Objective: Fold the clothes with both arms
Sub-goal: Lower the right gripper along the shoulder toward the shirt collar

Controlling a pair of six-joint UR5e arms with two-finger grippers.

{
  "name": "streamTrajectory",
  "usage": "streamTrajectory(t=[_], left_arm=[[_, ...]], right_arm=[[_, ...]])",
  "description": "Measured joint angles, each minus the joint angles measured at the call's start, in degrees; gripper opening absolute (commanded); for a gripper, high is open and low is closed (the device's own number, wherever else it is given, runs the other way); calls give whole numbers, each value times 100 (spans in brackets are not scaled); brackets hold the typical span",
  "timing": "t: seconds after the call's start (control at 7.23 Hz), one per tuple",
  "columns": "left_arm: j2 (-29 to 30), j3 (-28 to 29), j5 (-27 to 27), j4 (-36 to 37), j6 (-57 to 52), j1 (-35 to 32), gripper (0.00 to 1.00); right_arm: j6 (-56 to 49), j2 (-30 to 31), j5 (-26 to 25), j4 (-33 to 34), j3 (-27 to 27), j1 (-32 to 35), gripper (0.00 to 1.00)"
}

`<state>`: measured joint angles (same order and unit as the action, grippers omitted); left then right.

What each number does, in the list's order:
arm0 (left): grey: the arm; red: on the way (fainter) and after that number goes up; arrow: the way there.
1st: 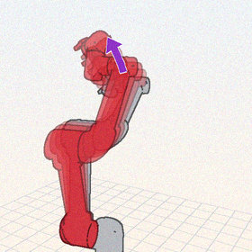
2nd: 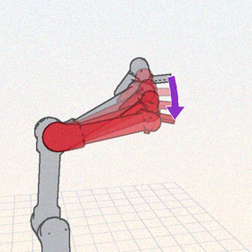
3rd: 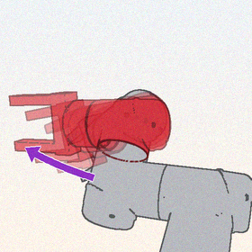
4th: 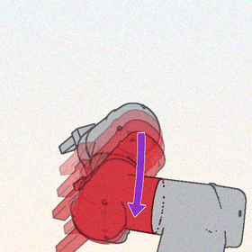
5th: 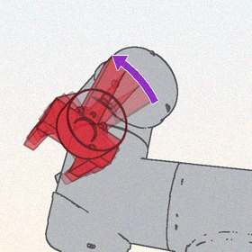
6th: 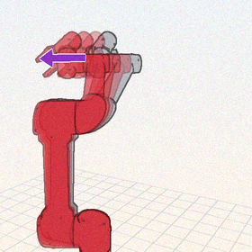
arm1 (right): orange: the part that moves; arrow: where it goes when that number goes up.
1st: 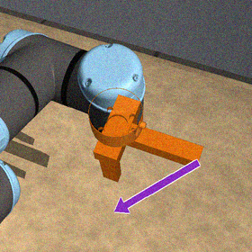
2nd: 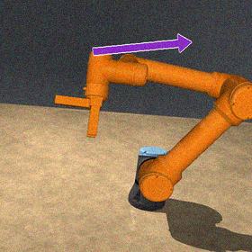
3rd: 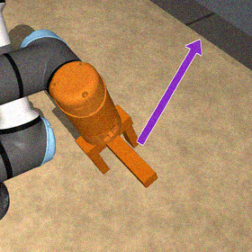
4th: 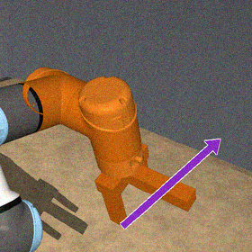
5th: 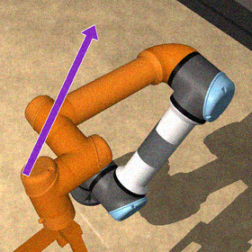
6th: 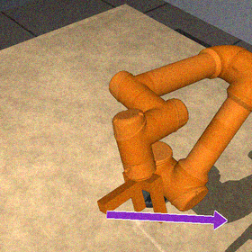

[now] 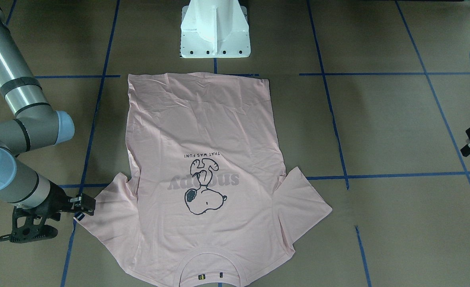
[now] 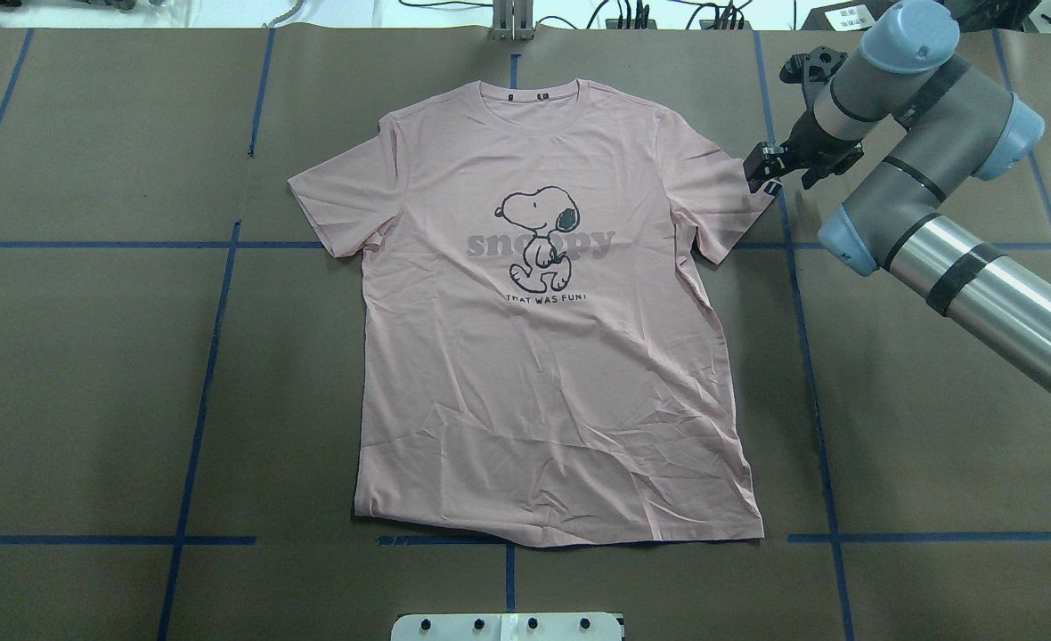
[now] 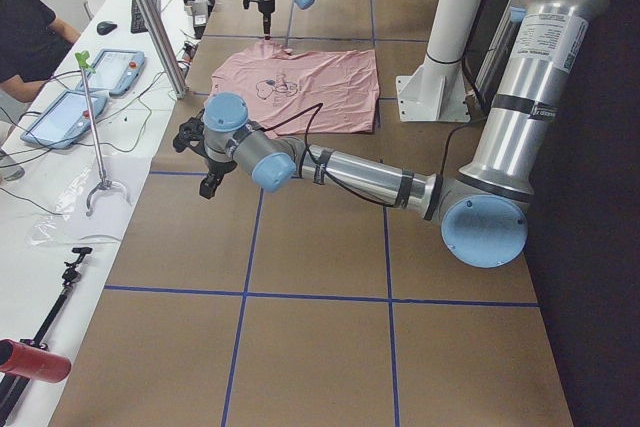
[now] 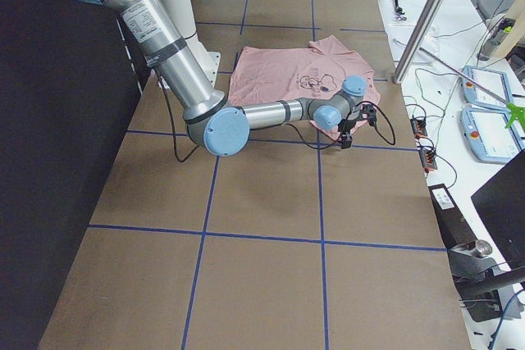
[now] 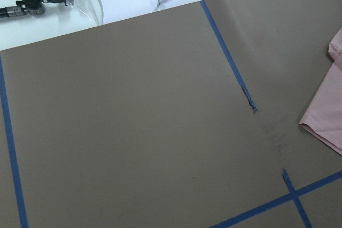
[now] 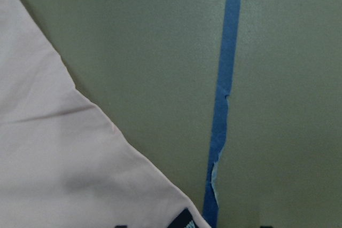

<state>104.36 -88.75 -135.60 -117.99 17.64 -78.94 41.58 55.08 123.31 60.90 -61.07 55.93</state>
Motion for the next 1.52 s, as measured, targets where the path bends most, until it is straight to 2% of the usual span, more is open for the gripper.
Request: streamTrajectory(t=[0.14, 0.41, 0.55, 0.97, 1.52], left_arm=[[-25, 1, -1, -30, -31, -4, 100], [-65, 4, -1, -150, -51, -13, 100], [-70, 2, -1, -180, -54, -14, 100], [-71, -5, 4, -197, -33, -16, 100], [-74, 19, 8, -198, -32, -16, 100]], right_arm=[[0, -6, -9, 2, 16, -26, 63], [-1, -9, -10, 8, 23, -42, 4], [-8, -12, -7, 9, 25, -45, 0], [-3, -108, 1, -12, -11, -34, 0], [34, -618, 39, -15, -301, -170, 0]])
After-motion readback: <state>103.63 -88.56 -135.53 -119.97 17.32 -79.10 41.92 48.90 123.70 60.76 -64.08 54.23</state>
